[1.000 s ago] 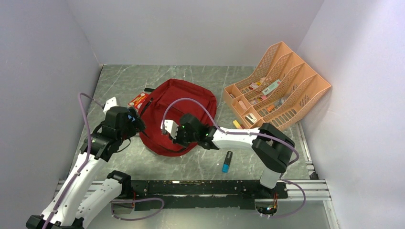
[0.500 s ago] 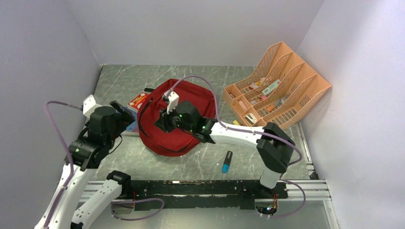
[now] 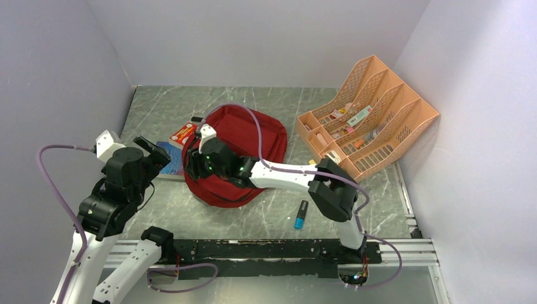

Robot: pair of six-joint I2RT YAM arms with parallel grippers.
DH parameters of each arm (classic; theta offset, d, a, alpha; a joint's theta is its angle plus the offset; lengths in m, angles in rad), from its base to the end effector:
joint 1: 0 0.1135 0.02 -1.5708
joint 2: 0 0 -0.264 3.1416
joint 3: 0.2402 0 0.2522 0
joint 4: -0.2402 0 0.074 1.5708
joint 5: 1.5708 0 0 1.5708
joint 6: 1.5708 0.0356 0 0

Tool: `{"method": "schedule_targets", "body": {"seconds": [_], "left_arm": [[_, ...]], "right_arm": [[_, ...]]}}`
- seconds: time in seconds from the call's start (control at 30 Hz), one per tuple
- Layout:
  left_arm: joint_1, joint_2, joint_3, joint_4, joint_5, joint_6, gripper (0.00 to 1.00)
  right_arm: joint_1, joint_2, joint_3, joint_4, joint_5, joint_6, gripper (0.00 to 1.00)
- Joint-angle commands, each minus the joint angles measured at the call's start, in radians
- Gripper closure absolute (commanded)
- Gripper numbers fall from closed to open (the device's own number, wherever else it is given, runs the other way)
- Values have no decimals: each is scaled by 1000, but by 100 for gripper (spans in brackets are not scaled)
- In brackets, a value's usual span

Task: Pack the student bag
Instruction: Adjust the student bag at the center of the board.

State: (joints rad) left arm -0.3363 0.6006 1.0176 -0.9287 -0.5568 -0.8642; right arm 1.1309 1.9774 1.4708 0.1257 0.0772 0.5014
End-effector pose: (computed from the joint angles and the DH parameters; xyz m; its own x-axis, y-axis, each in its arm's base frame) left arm 0.0938 -0.0128 0.3657 -0.1824 -0.6203 -0.7629 -0.4521 0.7419 -0.4951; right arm 0.2024 0.4235 0.2489 -0.5578 -0.0597 -0.8278 -0.6882 0.5908 0.4211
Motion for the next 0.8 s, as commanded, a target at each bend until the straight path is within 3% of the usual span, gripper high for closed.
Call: {"method": "schedule_targets", "body": {"seconds": [0.0,0.37,0.77], "left_arm": [[10,-15,6,-11,-16,7,9],[10,-30,-10,-1,3,17,10],[10,-28,-25,3,14,21,10]], "right_arm": [[7,56,52,-75,68,-6,52],[8,134,121,-108,99,-48,51],[16,161,148,-114,23,-76,47]]}}
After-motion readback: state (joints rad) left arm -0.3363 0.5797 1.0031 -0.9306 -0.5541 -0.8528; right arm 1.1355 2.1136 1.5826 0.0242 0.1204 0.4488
